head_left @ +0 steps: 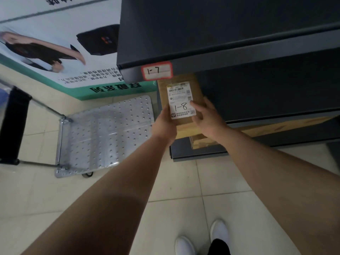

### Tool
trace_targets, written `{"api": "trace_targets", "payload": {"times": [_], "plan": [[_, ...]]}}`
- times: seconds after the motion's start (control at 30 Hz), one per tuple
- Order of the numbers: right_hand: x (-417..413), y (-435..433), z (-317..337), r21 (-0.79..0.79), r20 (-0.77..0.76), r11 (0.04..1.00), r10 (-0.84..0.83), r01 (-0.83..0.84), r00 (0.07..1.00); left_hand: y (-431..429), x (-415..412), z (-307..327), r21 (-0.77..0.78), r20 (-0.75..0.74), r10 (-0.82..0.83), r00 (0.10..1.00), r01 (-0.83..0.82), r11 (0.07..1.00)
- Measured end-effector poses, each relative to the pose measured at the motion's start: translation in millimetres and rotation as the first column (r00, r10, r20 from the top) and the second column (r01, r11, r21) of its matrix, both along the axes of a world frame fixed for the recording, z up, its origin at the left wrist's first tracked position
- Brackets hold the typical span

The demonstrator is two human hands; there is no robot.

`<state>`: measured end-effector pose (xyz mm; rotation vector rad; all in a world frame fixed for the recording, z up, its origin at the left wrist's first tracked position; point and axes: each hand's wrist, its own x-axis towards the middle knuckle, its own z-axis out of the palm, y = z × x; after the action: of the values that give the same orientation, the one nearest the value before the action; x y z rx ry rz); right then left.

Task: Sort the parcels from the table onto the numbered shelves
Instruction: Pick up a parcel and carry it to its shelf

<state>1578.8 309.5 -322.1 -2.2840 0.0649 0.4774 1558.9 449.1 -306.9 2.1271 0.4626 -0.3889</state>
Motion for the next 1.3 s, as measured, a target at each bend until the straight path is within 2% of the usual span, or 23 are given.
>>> {"api": "trace_targets", "payload": {"times": [0.1, 0.2, 0.3, 0.37, 0.47, 0.57, 0.63, 0.73, 0.83, 0.9, 1.0, 1.07, 1.17, 1.3], "plan": [[10.3, 0.8, -3.0, -0.001, -0.014, 1.0, 0.003, -0.003, 1.0, 2.5, 9.3, -4.1, 0.078, 0.03, -0.004, 1.0, 0.002, 0.997], [13.2, -1.1, 1.8, -0.033, -0.028, 0.999, 0.04, -0.041, 0.999, 2.0, 16.1, 5.1, 0.125, -0.036, -0.033, 0.999, 0.037, 0.991], [11.7, -5.7, 10.3, -0.079, -0.06, 0.992, 0.099, -0.103, 0.993, -2.0, 16.7, 13.6, 0.016, -0.092, -0.043, 0.995, 0.044, 0.999], [10.0, -8.2, 14.9, -0.112, -0.075, 0.986, 0.112, -0.12, 0.991, -3.9, 18.2, 12.4, -0.001, -0.113, -0.063, 0.992, 0.063, 0.998], [14.6, -11.7, 18.1, -0.065, -0.124, 0.988, 0.13, -0.139, 0.984, -5.9, 24.6, 13.5, -0.046, -0.113, -0.078, 0.991, 0.073, 0.996], [23.0, -21.1, 22.7, -0.037, -0.149, 0.988, 0.144, -0.151, 0.978, -4.8, 25.7, 20.7, -0.252, -0.116, 0.04, 0.992, -0.069, 0.965], [22.5, -27.6, 25.0, -0.078, -0.115, 0.986, 0.137, -0.147, 0.984, -4.4, 26.1, 26.8, -0.319, -0.128, 0.128, 0.983, -0.163, 0.934], [13.4, -33.1, 28.8, -0.158, -0.104, 0.974, 0.148, -0.164, 0.983, -9.9, 23.4, 35.6, -0.24, -0.131, 0.115, 0.985, -0.144, 0.96], [3.0, -37.7, 39.5, -0.259, -0.107, 0.941, 0.194, -0.216, 0.975, -12.4, 14.2, 46.2, 0.063, -0.099, 0.039, 0.994, -0.032, 0.998], [-6.8, -40.5, 50.7, -0.338, -0.096, 0.897, 0.268, -0.285, 0.959, -14.6, 3.2, 55.0, 0.266, -0.126, -0.078, 0.989, 0.109, 0.958], [-27.3, -43.9, 68.1, -0.4, -0.142, 0.827, 0.369, -0.394, 0.918, -20.4, -19.1, 72.2, 0.367, -0.27, -0.279, 0.922, 0.366, 0.855], [-44.9, -46.4, 77.6, -0.463, -0.15, 0.774, 0.41, -0.431, 0.899, -23.7, -33.4, 83.0, 0.435, -0.354, -0.398, 0.846, 0.526, 0.731], [-78.5, -53.8, 95.3, -0.499, -0.177, 0.754, 0.394, -0.427, 0.902, -32.5, -53.3, 101.9, 0.457, -0.422, -0.536, 0.731, 0.683, 0.571], [-134.3, -74.8, 120.6, -0.504, -0.245, 0.773, 0.3, -0.385, 0.922, -50.7, -85.0, 137.7, 0.415, -0.433, -0.65, 0.625, 0.778, 0.471]]}}
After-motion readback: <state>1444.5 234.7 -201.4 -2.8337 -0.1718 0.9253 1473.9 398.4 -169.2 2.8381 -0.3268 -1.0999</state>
